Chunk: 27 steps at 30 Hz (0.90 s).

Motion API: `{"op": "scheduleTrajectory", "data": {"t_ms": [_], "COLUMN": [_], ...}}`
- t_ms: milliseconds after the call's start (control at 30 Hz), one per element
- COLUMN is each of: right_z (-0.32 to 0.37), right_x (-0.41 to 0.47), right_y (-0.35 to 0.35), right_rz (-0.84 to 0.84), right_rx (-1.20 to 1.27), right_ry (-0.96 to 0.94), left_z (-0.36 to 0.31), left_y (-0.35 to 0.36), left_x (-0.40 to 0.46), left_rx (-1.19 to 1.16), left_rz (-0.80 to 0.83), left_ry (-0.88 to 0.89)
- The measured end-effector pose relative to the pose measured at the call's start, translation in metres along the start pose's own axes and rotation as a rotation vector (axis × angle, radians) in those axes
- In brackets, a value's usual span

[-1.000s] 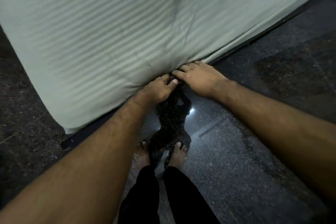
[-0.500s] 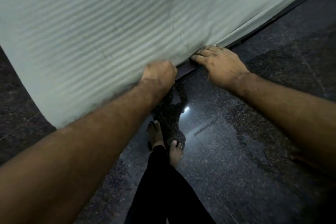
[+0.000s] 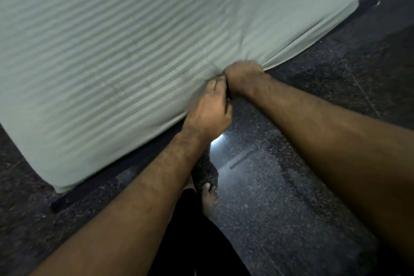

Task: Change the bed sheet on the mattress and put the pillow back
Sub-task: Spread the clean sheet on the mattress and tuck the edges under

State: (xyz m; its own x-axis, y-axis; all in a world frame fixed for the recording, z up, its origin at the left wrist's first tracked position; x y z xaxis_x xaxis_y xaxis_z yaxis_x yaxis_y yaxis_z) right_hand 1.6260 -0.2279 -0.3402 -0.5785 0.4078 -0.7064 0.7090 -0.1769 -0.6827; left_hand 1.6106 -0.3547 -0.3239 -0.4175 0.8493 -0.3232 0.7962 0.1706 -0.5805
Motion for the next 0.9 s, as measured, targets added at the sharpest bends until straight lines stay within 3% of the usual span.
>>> {"op": "scheduleTrajectory", "data": {"t_ms": [67,167,233,300,400,500,733,900], "right_z": [-0.005,-0.019,-0.032,-0.042,-0.077,-0.121,-0.187,-0.202], "right_x": [0.002,-0.033,-0.061,-0.078,-0.084,-0.077,-0.031,-0.024], "right_y": [-0.006,0.005,0.02,0.034,0.044,0.051,0.058,0.076], "right_rz": [0.032,-0.048,-0.078,-0.129,-0.422,-0.598,-0.58,-0.621], "right_rx": [-0.01,-0.028,0.137,0.365,0.557,0.42,0.17,0.004], "right_ry": [-0.075,-0.262,-0.326,-0.275,0.011,0.166,-0.23,-0.36], "left_z": [-0.003,-0.001,0.0,0.0,-0.015,-0.031,-0.084,-0.102], "left_y": [0.003,0.001,0.004,0.008,0.022,0.043,0.078,0.104], "left_x": [0.008,0.017,0.03,0.041,0.047,0.054,0.093,0.094], "left_rx": [-0.064,-0.067,-0.07,-0.05,-0.028,0.043,0.099,0.268], "left_rz": [-0.007,-0.059,-0.096,-0.109,-0.026,0.017,0.006,-0.08], "left_ry": [-0.034,-0.026,0.018,0.05,0.14,0.197,0.077,-0.03]}}
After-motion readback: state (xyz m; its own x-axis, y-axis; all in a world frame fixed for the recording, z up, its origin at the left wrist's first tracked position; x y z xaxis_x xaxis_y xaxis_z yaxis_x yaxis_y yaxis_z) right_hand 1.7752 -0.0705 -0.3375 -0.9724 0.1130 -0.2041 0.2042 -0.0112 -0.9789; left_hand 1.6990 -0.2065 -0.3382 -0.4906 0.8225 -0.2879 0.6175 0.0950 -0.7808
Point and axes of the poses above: each hand's wrist, its own x-axis towards the middle knuckle, its own y-axis out of the palm, z = x × y, the point moved 3 cm from there along x, towards the middle knuckle, and after that the axes turned 8 degrees about -x, right-handed, at the moved point
